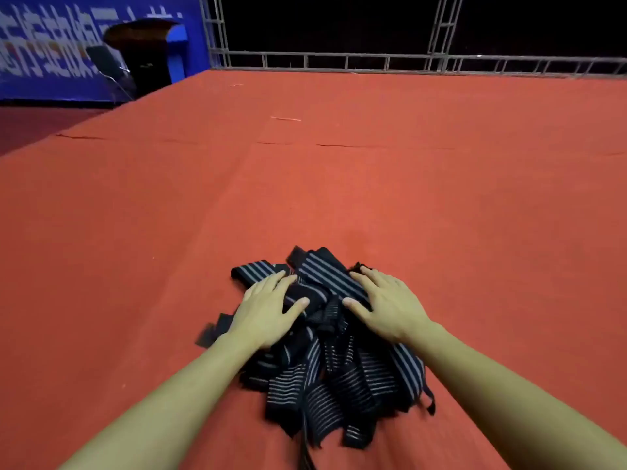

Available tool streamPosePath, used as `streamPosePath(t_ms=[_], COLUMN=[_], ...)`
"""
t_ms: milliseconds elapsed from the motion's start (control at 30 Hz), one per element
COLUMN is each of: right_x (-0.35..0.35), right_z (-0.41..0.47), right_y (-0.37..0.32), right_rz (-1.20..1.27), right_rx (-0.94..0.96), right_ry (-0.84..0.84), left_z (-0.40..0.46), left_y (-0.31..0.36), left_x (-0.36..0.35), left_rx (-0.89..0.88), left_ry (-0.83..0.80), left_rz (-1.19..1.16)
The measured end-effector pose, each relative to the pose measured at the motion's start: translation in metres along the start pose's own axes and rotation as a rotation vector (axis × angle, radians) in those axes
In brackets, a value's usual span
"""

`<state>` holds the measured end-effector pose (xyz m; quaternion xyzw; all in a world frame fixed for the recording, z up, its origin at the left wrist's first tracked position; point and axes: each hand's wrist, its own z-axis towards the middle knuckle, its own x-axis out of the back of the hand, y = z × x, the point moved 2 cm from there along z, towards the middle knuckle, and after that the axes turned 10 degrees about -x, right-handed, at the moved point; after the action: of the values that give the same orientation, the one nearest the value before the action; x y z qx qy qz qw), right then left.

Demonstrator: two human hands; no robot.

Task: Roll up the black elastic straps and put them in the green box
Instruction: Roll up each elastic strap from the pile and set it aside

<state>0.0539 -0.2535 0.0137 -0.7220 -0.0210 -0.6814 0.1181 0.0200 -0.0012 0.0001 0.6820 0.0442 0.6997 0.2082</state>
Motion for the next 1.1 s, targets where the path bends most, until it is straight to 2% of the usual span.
streamPosePath(t_ms=[167, 300, 467, 667, 800, 900, 967, 1033, 1100], right_x=[-0.03, -0.042, -0.053, -0.075, -0.088, -0.09, -0.084, -0.07, -0.048], right_z=[-0.027, -0.076, -0.144, -0.195, -0.207, -0.21, -0.211, -0.21, -0.211], right_y=[0.003, -0.005, -0.023, -0.048, -0.063, -0.07, -0.074, -0.077, -0.079], right_rz=[-0.037, -0.047, -0.041, -0.057, -0.149, 0.03, 0.234, 0.45, 0.655], right_rx=[0.036, 0.074, 0.127, 0.21, 0.176, 0.191, 0.246, 0.249, 0.217], right_ry=[0.066, 0.183, 0.138, 0.192, 0.093, 0.003, -0.03, 0.008, 0.037], left_z=[-0.025, -0.07, -0.131, -0.174, -0.186, -0.19, -0.187, -0.187, -0.185], left_y=[-0.009, 0.002, 0.021, 0.035, 0.039, 0.049, 0.059, 0.073, 0.084], left_x=[-0.033, -0.043, -0.049, -0.054, -0.059, -0.059, -0.054, -0.043, -0.03], left_rx=[-0.035, -0.031, 0.009, 0.059, 0.096, 0.161, 0.223, 0.313, 0.353], left_ry=[0.103, 0.159, 0.148, 0.126, 0.05, -0.014, -0.036, -0.038, -0.01], left_rz=[0.031, 0.016, -0.012, -0.159, -0.222, -0.346, -0.564, -0.844, -0.973])
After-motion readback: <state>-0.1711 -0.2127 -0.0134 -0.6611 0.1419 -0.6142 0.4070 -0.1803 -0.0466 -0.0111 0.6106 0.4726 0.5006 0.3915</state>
